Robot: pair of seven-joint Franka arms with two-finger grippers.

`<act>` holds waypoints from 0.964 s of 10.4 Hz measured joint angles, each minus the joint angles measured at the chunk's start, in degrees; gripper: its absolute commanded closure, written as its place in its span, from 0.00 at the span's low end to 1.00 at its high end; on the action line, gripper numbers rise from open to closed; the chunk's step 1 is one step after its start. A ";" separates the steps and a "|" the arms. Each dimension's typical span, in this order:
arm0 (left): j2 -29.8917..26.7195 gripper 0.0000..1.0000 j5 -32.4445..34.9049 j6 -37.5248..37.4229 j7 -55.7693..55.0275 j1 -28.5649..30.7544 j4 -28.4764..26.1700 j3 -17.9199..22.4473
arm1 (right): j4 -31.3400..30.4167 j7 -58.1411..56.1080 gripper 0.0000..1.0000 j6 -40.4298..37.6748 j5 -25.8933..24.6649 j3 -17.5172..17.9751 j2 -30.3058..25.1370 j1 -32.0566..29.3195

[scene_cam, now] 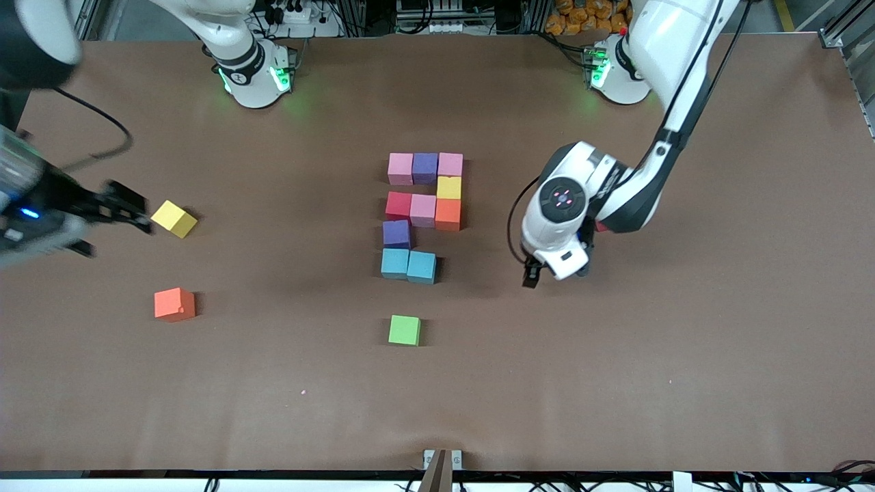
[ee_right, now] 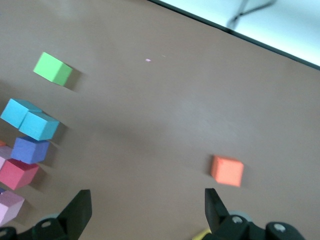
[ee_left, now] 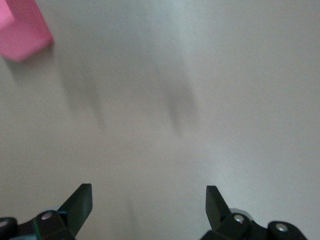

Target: Form number 2 with 11 blocks

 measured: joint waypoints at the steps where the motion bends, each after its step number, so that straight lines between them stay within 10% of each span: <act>1: -2.37 0.00 0.00 0.27 5.86 2.07 -3.26 0.04 | -0.03 0.54 0.00 3.07 -0.01 -0.02 1.96 1.92; 10: -12.23 0.00 0.00 1.41 56.12 15.08 -20.95 -0.42 | 1.02 10.58 0.00 21.14 -8.20 -0.26 19.41 16.66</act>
